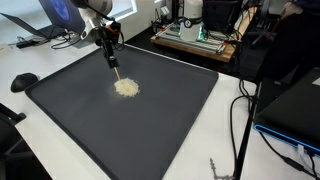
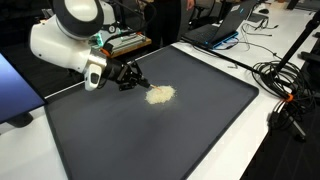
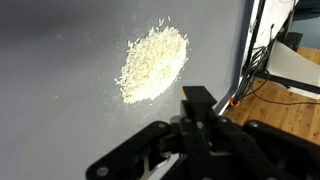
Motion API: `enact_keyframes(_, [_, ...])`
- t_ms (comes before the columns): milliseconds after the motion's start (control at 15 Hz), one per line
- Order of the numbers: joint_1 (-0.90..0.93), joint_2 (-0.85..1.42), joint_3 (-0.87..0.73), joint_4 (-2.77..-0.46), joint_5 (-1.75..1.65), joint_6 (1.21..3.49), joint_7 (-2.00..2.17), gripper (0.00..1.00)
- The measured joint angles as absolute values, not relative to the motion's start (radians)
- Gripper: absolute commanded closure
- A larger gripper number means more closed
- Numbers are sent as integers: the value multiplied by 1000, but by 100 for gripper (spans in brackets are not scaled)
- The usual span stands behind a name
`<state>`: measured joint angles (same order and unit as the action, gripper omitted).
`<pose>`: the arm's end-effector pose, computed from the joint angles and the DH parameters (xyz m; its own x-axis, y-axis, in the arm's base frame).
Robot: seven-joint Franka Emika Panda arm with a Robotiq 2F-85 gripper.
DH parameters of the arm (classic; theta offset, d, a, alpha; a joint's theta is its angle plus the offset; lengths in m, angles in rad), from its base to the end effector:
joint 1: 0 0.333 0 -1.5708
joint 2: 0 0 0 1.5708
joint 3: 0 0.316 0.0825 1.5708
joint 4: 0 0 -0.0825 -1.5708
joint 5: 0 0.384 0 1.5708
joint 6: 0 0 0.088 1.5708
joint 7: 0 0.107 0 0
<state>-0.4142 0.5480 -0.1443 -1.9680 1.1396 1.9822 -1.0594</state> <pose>0.5203 -0.2569 0.1801 0.9348 -0.3272 0.1383 -0.1005 -0.6170 -0.7805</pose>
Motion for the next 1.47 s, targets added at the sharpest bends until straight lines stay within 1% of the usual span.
enact_keyframes(400, [-457, 661, -163, -1859, 1140, 1875, -1063, 97])
enact_keyframes(1000, [-471, 750, -166, -1752, 1140, 1809, -1063, 97])
enact_keyframes(1267, [-469, 754, -172, -1745, 1139, 1814, -1063, 97])
enact_keyframes(1467, [-441, 710, -193, -1776, 1132, 1901, -1064, 97])
